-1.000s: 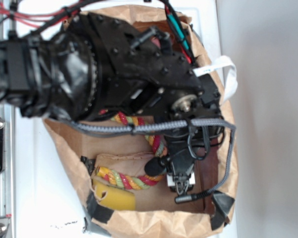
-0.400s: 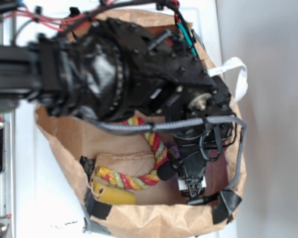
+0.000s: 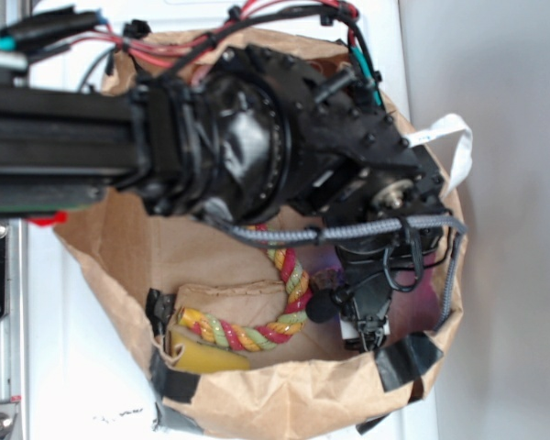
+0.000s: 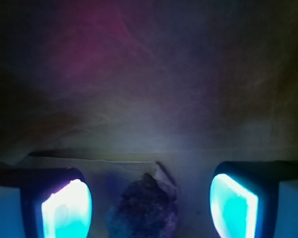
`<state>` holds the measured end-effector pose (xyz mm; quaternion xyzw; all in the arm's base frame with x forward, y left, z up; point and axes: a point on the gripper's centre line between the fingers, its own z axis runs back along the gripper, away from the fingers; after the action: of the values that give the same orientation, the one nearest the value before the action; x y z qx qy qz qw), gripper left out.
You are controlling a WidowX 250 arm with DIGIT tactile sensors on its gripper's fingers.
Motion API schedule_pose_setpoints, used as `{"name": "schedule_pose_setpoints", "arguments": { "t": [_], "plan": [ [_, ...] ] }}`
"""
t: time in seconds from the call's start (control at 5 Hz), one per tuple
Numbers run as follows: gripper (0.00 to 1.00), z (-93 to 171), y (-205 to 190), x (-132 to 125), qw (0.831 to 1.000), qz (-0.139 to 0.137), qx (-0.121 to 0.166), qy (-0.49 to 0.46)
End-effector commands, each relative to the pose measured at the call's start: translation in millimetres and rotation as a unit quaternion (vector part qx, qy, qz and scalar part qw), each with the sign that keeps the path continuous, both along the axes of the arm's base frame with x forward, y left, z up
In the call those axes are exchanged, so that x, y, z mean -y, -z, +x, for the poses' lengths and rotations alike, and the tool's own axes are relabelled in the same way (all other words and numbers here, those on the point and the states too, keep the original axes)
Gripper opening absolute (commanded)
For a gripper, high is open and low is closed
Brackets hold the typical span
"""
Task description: Grab the rock.
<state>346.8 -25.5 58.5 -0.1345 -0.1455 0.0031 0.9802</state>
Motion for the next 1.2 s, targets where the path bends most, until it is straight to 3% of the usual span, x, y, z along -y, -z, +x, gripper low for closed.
{"name": "schedule_pose_setpoints", "arguments": {
  "t": [0.0,0.2,0.6,0.8,1.0],
  "plan": [
    [1.00,8,7,9,0.999,0.038,0.001,0.031],
    [1.00,2,12,7,0.998,0.041,-0.012,0.034],
    [1.00,-4,9,7,0.998,0.023,-0.019,0.063],
    [0.00,-2,3,5,0.998,0.025,-0.009,0.059],
    [0.00,-3,-8,0,0.999,0.025,0.004,0.046]
  ]
}}
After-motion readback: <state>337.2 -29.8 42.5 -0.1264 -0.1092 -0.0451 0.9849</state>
